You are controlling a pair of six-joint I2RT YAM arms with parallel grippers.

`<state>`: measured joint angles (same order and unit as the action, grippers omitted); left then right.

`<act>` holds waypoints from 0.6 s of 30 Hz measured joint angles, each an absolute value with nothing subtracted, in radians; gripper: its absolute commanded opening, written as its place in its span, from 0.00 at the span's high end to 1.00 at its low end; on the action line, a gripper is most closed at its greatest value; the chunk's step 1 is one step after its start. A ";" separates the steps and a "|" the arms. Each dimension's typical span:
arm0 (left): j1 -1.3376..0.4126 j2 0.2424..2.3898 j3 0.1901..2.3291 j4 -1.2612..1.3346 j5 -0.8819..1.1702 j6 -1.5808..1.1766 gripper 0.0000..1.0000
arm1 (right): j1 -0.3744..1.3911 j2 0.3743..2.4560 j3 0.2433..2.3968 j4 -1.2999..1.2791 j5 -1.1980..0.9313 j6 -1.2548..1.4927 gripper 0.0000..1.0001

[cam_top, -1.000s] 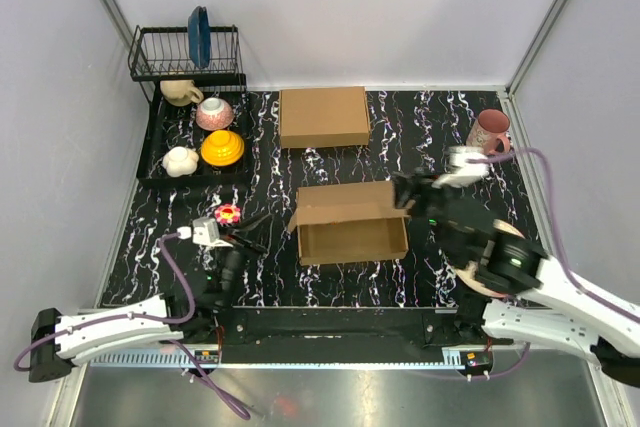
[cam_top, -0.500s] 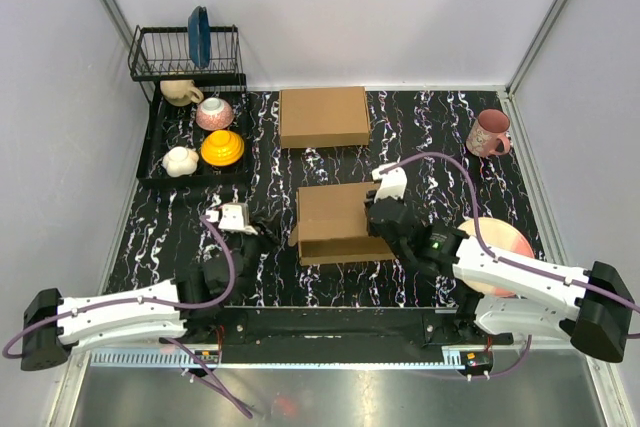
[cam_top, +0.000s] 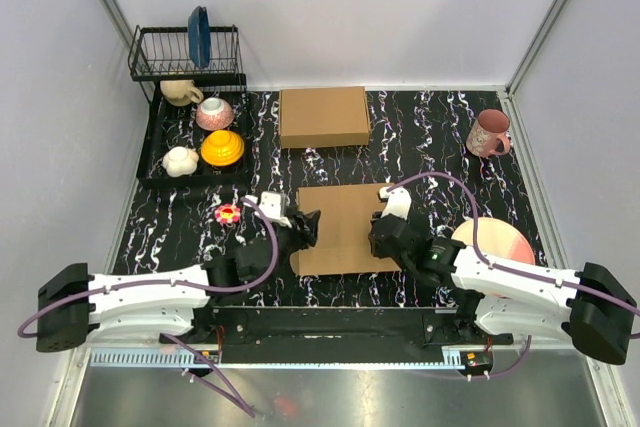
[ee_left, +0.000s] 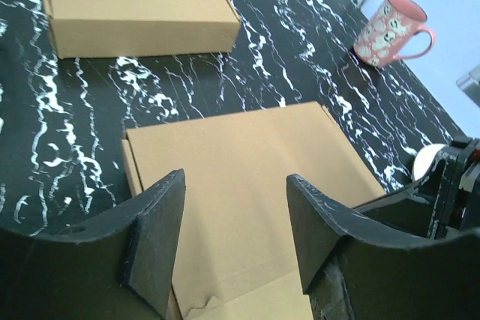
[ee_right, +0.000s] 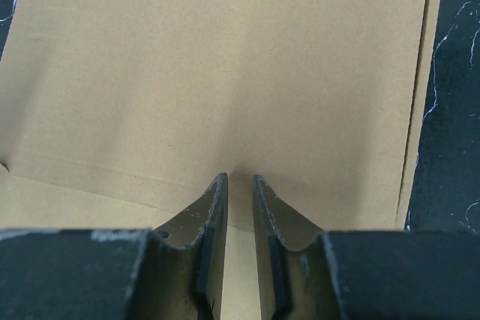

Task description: Fold the paper box

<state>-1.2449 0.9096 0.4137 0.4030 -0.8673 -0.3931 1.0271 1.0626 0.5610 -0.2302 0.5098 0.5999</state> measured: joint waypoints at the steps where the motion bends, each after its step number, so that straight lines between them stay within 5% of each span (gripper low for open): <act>1: -1.245 0.934 0.419 0.407 -0.852 -0.403 0.41 | 1.027 1.063 0.561 -0.231 0.505 0.609 0.75; 11: -1.239 1.126 0.403 0.382 -0.791 -0.594 0.43 | 1.027 1.064 0.543 -0.249 0.471 0.703 0.70; 18: -1.152 1.244 0.399 0.287 -0.763 -0.767 0.49 | 1.027 0.971 0.555 -0.336 0.485 0.724 0.46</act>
